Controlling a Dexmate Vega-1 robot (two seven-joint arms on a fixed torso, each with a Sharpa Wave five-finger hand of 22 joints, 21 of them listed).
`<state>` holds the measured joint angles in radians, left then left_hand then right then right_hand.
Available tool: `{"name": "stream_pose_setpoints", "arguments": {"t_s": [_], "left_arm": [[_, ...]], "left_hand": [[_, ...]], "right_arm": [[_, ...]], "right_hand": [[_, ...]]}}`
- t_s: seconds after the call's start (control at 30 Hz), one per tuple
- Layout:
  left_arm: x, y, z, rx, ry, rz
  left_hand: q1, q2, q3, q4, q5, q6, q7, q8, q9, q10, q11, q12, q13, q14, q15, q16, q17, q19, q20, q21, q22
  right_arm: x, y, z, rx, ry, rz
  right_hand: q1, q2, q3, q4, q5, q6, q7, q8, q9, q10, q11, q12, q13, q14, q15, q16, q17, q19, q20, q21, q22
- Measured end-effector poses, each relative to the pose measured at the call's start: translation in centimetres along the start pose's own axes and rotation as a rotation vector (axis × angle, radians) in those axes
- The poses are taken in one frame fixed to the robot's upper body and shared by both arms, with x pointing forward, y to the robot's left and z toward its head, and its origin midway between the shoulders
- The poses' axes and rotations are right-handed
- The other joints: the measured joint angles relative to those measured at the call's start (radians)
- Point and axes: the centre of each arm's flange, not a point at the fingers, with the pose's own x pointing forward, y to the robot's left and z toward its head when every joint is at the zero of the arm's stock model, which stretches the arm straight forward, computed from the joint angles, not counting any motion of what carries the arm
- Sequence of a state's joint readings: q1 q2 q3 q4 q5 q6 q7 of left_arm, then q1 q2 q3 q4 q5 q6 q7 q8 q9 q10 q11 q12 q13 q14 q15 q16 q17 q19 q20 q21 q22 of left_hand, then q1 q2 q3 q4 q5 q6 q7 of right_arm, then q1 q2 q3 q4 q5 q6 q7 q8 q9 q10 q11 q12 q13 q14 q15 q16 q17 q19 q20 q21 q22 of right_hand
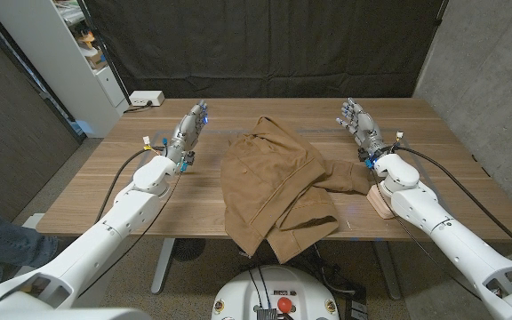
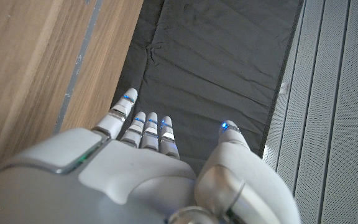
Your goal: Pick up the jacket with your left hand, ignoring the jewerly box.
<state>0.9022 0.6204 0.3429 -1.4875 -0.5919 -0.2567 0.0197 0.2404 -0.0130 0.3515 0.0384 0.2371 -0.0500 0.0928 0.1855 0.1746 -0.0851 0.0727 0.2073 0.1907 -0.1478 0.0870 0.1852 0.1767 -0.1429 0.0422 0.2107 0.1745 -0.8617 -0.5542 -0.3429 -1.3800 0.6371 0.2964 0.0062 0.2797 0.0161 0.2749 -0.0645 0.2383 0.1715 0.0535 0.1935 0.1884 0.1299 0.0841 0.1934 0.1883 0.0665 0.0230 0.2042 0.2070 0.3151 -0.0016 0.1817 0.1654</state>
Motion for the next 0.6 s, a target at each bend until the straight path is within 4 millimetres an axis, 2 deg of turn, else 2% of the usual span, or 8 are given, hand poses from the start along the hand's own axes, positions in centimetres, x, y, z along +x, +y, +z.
{"name": "stream_pose_setpoints", "arguments": {"t_s": [0.6], "left_arm": [[0.3,-1.0,2.4,0.044,-0.061,-0.031]], "left_hand": [[0.013,0.005,0.001,-0.007,0.000,0.009,-0.002,0.000,0.000,0.006,-0.005,0.005,0.000,0.005,-0.005,0.004,0.000,0.005,0.005,0.000,0.000]], "right_arm": [[0.4,-0.9,0.1,-0.005,0.003,-0.007]], "right_hand": [[0.000,0.000,0.000,0.000,0.000,0.000,0.000,0.000,0.000,0.000,0.000,0.000,0.000,0.000,0.000,0.000,0.000,0.000,0.000,0.000,0.000]]}}
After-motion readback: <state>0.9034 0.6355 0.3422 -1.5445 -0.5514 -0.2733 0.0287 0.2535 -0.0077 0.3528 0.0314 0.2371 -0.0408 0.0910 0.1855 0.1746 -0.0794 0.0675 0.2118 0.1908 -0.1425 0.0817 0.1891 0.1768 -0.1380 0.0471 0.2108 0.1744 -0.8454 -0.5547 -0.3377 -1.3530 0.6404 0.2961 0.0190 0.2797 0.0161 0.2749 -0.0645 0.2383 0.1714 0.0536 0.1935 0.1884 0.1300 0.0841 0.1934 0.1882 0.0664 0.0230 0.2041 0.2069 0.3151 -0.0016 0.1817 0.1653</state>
